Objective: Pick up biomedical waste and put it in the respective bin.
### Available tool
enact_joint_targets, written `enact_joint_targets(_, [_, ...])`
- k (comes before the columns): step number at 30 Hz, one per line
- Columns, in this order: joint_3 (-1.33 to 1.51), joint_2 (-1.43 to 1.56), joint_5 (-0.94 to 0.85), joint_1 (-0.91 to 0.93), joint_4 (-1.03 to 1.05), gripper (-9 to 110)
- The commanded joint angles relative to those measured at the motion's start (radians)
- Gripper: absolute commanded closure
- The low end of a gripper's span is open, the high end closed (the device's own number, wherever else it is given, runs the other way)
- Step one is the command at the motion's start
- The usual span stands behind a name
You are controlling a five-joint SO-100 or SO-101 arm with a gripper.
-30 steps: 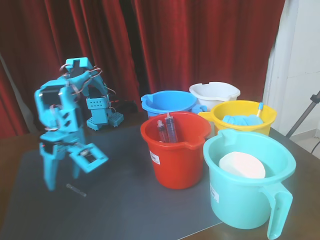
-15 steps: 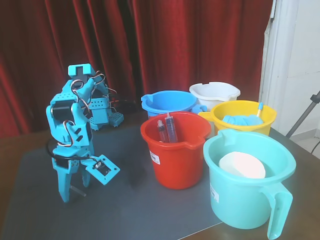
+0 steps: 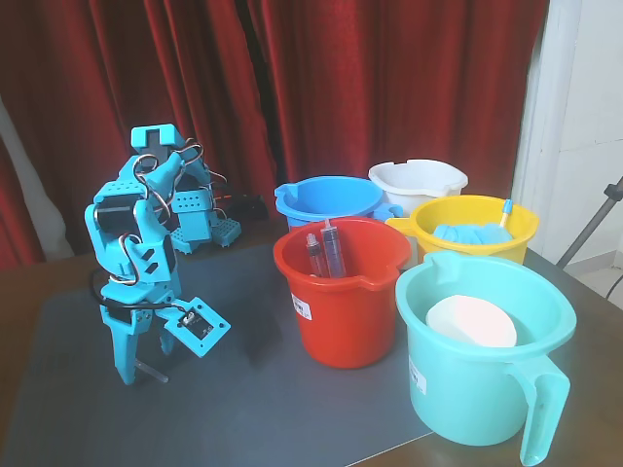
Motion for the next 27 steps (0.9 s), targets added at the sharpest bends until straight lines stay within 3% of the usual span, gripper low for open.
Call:
enact_joint_targets(1, [-0.032,0.015,0.003,-0.009,-0.035,77])
enact_joint_targets(19, [-0.04,-0.055,-0.008,0.002,-0.06,77])
enact_joint_targets(27, [-0.041,-0.055,0.0,0.005,-0.061,102])
